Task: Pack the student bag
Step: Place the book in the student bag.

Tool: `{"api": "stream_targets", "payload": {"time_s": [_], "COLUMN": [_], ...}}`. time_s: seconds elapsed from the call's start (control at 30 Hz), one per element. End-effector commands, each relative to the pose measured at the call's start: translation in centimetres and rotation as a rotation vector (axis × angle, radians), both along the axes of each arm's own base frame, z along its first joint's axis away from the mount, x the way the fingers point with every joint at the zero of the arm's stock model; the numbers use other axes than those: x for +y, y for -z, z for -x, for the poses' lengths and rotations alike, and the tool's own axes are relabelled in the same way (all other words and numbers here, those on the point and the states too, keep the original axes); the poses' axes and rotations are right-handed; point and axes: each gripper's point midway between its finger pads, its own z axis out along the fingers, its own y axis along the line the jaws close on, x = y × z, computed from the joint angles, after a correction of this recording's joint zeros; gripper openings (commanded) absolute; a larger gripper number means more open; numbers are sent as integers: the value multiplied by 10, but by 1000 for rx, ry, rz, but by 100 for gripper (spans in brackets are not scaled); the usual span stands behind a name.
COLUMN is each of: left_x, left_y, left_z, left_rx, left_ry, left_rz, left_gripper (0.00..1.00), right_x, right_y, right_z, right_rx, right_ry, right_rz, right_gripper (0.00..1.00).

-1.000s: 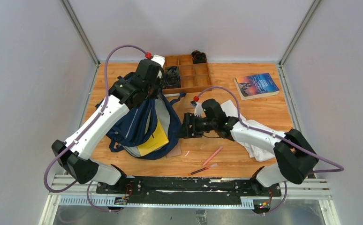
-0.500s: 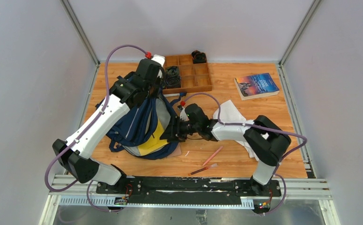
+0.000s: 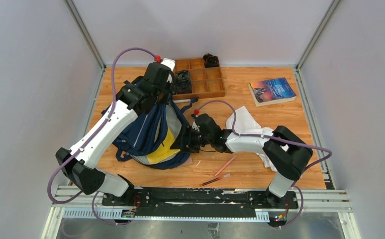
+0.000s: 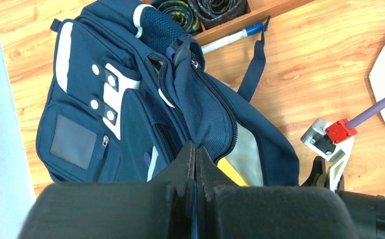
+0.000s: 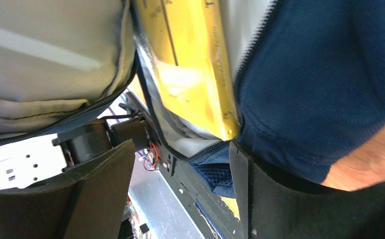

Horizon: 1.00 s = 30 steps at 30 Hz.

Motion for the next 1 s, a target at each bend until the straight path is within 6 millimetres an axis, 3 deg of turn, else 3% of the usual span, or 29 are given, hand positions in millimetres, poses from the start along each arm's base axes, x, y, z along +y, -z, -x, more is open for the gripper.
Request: {"api": "stream_targets", "payload": {"time_s": [0.0, 0.17, 0.23, 0.37, 0.43, 0.57, 0.87, 0.97], "left_x": [4, -1, -4, -7, -9, -12, -16, -15], "left_y": [-32, -31, -30, -26, -24, -24, -22, -25], "left_z": [-11, -11, -9, -4, -1, 2, 6, 7], "left_rx": [-104, -96, -87, -71, -65, -59, -45, -55], "left_ry": [-24, -3, 17, 42, 53, 69, 85, 90], "left_rz": [44, 57, 66, 78, 86, 107, 129, 129], "left_gripper": [0, 0, 0, 0, 0, 0, 0, 0], "right_x": [-41, -35, -23, 3, 11, 16, 66, 67], "right_y": [60, 69, 62, 36, 28, 29, 5, 8], "right_z": [6, 8, 2, -12, -18, -25, -53, -55], "right_rx": [56, 108, 94, 44, 22, 6, -5, -14], "right_ry": [69, 71, 68, 44, 36, 44, -37, -53], "right_rz": [254, 255, 194, 88, 77, 83, -62, -56], "right_gripper": [74, 74, 73, 54, 49, 52, 40, 42]}}
